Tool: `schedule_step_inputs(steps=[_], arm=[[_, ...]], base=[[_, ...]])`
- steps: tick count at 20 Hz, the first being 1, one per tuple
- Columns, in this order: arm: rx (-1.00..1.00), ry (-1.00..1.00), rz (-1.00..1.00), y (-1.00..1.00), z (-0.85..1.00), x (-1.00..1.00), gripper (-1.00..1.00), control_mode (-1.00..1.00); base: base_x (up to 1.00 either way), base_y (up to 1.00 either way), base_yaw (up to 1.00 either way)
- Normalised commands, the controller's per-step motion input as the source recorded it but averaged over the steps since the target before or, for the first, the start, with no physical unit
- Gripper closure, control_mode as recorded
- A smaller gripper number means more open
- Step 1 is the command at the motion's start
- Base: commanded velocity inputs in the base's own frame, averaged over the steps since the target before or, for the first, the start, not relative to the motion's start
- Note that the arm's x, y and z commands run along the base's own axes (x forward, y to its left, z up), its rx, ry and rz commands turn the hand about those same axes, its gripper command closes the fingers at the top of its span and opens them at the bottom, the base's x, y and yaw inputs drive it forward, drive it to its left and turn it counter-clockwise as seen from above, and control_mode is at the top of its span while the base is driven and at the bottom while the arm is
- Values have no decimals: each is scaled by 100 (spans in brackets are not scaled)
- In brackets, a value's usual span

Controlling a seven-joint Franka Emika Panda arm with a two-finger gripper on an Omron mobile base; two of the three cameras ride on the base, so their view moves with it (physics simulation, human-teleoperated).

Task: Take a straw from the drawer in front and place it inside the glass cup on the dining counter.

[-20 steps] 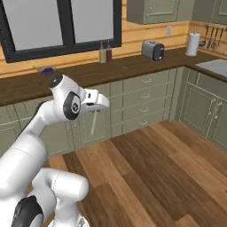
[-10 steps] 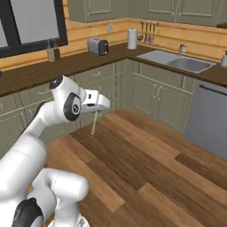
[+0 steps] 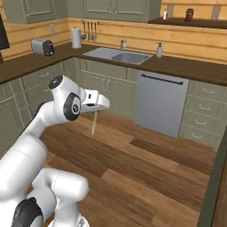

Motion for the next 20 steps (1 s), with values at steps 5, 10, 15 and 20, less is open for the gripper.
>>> schedule_step_inputs(steps=[5, 10, 15, 20], arm=[[0, 0, 0, 0, 0, 0, 100, 100], [0, 0, 0, 0, 0, 0, 100, 100], [0, 0, 0, 0, 0, 0, 100, 100], [0, 0, 0, 0, 0, 0, 100, 100]], base=[[-40, -45, -42], [-83, -27, -27], [-99, -20, -21], [-76, -26, -19]])
